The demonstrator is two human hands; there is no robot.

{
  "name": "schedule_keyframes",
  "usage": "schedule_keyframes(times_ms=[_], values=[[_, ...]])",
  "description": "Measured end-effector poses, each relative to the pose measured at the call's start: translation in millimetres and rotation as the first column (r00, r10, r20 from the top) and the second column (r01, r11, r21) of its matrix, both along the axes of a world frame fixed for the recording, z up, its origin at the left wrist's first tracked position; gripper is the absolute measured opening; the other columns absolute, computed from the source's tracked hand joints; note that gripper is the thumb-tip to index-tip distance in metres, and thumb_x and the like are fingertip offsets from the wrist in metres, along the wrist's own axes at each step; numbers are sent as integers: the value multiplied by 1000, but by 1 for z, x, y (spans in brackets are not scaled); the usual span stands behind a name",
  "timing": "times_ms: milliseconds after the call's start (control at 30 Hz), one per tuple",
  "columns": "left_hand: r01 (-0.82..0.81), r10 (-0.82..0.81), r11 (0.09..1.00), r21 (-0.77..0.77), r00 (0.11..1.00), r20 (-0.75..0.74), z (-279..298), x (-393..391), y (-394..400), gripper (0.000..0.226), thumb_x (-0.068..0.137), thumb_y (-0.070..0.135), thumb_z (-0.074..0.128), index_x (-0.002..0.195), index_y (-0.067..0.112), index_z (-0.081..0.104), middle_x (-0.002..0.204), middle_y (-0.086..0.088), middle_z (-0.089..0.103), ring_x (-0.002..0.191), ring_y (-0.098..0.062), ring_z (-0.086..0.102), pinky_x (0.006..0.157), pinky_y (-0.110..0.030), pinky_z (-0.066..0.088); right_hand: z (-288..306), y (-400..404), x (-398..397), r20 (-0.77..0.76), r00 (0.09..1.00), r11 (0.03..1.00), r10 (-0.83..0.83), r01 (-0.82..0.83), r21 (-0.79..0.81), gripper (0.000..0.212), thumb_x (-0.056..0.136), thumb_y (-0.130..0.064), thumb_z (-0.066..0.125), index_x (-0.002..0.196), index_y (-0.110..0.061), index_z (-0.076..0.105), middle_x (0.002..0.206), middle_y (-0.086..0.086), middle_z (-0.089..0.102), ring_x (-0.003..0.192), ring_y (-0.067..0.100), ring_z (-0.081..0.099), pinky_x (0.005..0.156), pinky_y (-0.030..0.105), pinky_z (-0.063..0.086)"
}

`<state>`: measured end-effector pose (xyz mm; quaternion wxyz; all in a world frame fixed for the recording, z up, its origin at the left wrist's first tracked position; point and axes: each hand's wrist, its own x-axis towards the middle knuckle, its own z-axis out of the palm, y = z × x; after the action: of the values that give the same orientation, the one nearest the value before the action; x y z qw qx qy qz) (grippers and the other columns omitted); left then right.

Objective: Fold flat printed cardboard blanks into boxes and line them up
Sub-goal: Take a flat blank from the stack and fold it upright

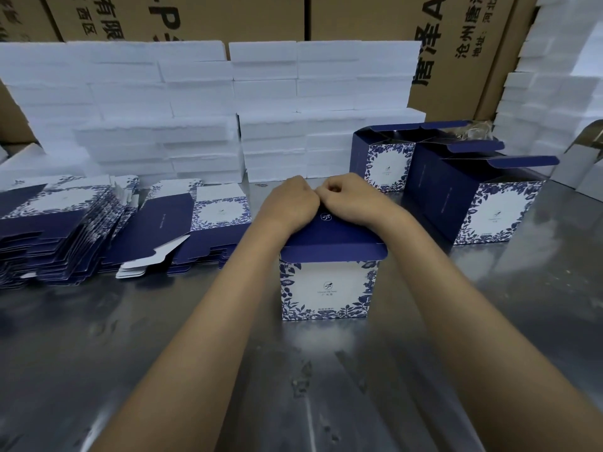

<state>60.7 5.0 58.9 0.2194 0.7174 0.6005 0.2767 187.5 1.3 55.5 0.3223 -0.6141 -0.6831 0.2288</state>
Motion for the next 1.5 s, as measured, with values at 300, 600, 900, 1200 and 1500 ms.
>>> schedule_keyframes(times_ms=[300,600,900,1200,1500], values=[[5,-6,998,-62,1000,-23,-2,-3,3,33,104,23,33,127,7,51,138,-10,55,122,-29,51,92,-35,41,2,-1,-1,98,994,995,50,-57,77,18,102,-19,57,99,-6,68,99,8,68,89,18,57,81,32,46],[22,-20,999,-44,998,51,-4,-3,2,28,105,17,34,120,5,53,140,-9,56,124,-25,52,95,-33,40,1,0,0,84,996,1000,15,-17,23,23,101,-24,56,79,-21,54,81,-10,57,82,14,51,75,32,41],[-69,71,997,-40,995,65,-9,-6,5,35,104,34,42,111,3,57,118,-19,63,107,-36,58,80,-36,42,1,-1,0,34,999,1000,-25,25,3,19,97,-17,48,82,-16,61,84,-2,61,84,17,52,72,32,39],[-72,78,996,-55,992,100,-12,-8,7,24,105,38,42,101,17,51,103,-1,56,98,-25,53,77,-31,35,-1,-2,2,37,998,999,-48,49,-2,26,100,-21,51,74,-18,56,77,-5,57,86,20,53,86,39,43],[-25,29,999,-35,994,109,-11,-9,5,27,106,36,43,90,15,49,82,3,51,81,-20,48,59,-30,31,-9,-4,10,-6,997,997,-71,71,19,35,104,-28,52,72,-15,55,71,-4,52,72,15,48,61,28,37]])
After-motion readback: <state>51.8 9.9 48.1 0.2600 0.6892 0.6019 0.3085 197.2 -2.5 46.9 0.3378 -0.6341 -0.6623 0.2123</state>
